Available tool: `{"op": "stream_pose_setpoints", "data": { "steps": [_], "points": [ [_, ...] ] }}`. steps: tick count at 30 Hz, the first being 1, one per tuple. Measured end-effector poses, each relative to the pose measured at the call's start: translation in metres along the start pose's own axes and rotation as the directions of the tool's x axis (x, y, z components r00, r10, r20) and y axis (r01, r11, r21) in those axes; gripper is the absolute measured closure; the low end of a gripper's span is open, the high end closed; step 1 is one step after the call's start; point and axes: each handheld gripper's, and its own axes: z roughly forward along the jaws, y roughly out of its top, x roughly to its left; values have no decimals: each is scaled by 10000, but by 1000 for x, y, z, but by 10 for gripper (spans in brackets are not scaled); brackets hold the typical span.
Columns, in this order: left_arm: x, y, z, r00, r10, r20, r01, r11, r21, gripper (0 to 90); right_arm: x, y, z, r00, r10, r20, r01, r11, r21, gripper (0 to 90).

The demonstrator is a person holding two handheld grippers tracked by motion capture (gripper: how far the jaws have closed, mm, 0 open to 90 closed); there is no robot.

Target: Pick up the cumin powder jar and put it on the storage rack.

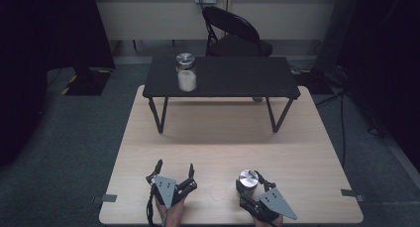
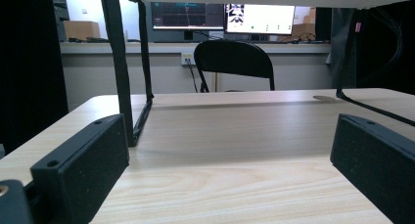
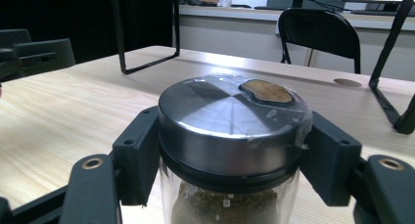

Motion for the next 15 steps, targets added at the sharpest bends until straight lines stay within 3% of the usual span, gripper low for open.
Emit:
{"op": "stream_pose_setpoints", "data": {
  "steps": [15],
  "points": [
    [0,0,0,10000,2,-3,-2,10000,1,2,-2,2,1,9999,-71,-126,71,10000,52,324]
  ]
}}
